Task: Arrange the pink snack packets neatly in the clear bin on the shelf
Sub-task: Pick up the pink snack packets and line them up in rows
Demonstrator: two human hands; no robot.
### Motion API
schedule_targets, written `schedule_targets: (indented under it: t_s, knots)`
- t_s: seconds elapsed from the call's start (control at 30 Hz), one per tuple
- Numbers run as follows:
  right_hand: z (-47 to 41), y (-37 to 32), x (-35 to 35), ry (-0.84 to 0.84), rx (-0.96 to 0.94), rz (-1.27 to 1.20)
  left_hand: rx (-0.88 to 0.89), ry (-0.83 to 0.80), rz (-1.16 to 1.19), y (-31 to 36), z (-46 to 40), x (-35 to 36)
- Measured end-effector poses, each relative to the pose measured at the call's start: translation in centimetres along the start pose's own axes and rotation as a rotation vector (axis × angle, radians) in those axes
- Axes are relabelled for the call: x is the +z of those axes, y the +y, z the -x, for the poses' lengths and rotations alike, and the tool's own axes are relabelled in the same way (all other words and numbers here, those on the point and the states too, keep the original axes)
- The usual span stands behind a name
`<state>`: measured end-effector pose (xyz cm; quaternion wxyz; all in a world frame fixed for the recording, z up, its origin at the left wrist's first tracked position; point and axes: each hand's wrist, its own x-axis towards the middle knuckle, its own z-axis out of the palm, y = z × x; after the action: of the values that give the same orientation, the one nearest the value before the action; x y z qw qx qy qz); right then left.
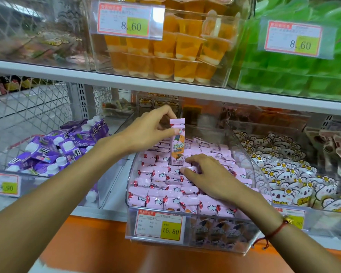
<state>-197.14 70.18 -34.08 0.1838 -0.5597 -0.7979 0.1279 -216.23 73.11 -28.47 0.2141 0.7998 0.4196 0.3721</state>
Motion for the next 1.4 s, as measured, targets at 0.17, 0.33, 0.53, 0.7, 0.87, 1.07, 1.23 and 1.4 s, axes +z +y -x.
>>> schedule_targets:
  t_s: [0.17,0.33,0.53,0.7,0.87,1.07,1.23,1.4]
  knots:
    - [-0.1,0.2,0.1,0.006,-0.009,0.042,0.022,-0.095,-0.133,0.2,0.5,-0.3]
    - [0.1,0.3,0.0,0.010,-0.016,0.040,0.055,-0.171,-0.380,0.0,0.3,-0.4]
    - [0.0,0.3,0.3,0.012,-0.009,0.047,-0.030,-0.405,-0.713,-1.9,0.4,2.6]
    - [0.2,0.2,0.0,0.024,-0.036,0.023,-0.035,-0.298,-0.638,-1.4,0.2,0.8]
    - [0.2,0.3,-0.7,0.118,-0.083,0.004,-0.080,-0.360,-0.796,-1.2,0.5,0.1]
    - [0.0,0.8,-1.7,0.253,-0.061,0.029,-0.123,-0.426,-0.842,-1.1,0.3,0.7]
    - [-1.0,1.3,-1.9,0.247,-0.070,0.092,0.008,-0.161,-0.765,-0.8,0.2,2.4]
    - [-2.1,0.9,-1.1,0.115,-0.073,0.174,0.042,-0.213,-0.721,-0.9,0.0,3.2]
